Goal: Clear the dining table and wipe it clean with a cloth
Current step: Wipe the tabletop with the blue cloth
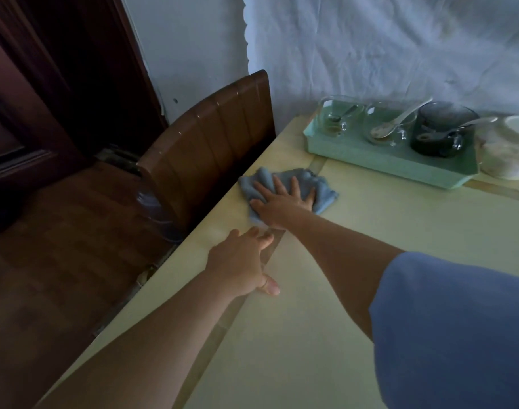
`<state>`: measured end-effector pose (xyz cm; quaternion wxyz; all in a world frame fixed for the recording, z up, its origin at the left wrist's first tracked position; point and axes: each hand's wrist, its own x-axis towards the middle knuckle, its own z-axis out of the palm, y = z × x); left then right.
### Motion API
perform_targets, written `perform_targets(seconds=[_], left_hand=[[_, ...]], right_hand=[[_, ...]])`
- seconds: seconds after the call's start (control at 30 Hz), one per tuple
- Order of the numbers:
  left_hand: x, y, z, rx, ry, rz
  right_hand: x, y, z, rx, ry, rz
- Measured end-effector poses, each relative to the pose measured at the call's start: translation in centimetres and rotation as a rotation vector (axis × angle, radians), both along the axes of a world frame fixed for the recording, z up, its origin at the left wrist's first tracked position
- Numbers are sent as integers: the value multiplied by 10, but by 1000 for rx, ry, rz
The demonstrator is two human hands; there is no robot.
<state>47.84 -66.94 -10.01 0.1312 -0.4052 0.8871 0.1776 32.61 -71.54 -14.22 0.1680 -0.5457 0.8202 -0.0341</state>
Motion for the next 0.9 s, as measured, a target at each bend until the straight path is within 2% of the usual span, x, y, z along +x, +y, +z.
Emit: perform_targets(seconds=[0.07,0.13,0.3,0.43,0.53,0.6,0.73,0.9], left_hand=[[1,-1,-1,8,-3,0],[3,-1,0,25,3,19],[6,0,0,59,30,22],[11,5,-2,79,92,42],[22,21,-8,40,157,69],[32,34,-13,1,184,60],[78,53,-4,119,266,71],[153,57,17,38,120,27]], right_hand=[[-2,0,-6,-4,16,132],[-17,11,-8,-11,21,125],[-80,86,-4,-28,73,-131],[-95,146,9,34,21,-422],[-54,160,10,37,-30,-481],[-17,158,9,27,-29,-417],[65,157,11,21,-28,-247],[169,137,15,43,-51,-64]])
